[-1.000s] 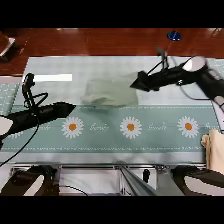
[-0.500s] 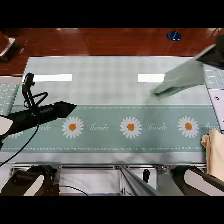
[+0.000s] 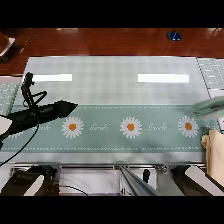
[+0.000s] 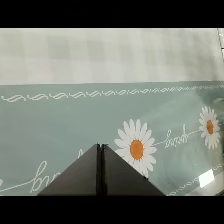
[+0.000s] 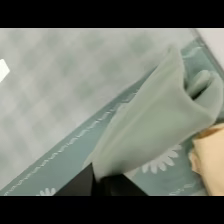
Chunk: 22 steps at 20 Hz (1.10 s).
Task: Fold the shirts.
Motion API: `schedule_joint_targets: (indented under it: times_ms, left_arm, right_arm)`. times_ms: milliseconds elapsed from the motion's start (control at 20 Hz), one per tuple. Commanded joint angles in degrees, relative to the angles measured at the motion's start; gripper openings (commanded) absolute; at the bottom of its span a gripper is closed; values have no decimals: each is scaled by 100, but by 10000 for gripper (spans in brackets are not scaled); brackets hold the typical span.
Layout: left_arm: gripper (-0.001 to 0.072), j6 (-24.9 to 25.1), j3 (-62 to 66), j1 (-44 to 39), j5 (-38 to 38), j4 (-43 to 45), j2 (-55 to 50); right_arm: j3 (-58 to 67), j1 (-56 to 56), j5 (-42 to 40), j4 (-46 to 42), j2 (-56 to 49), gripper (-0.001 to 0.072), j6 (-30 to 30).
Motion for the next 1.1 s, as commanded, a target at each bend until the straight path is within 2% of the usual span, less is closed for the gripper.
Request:
schedule_joint_targets:
  times_ms: [0,50,250,550,650,750,800,850,950,1000,1050]
  left_arm:
    - [19,22,-2,-2,0,-15,-2]
    - [19,22,-2,-2,0,-13,-2]
    - [19,17,-2,-2,48,-15,-2]
    - [19,87,-2,-2,225,-13,-2]
    - [19,85,-2,-2,337,-13,-4]
    - [19,92,-2,-2,461,-9,-4]
    - [19,256,-2,0,560,72,-2]
    - [19,437,-2,2,706,286,-4]
    - [19,426,2,111,1174,564,-2]
    - [19,426,24,240,1460,546,-2]
    - [19,422,94,382,1652,544,-4]
  right_arm:
    - [9,-870,337,-748,247,21,-101]
    - [9,-1010,339,-903,317,21,-87]
    - [-221,-1169,345,-2509,833,21,111]
    - [-2555,-1169,337,-3856,1858,36,243]
    - [-3158,-1167,339,-4330,1982,416,494]
    - [-3283,-1150,256,-4406,1947,415,505]
    - [-3270,-1139,160,-4411,1915,415,503]
    - [-3224,-1139,44,-4391,1856,414,507]
    - [-2975,-1139,-79,-4225,1626,413,507]
    - [-2736,-1139,-186,-3958,1447,398,507]
    - [-2450,-1139,-315,-3539,1259,334,509]
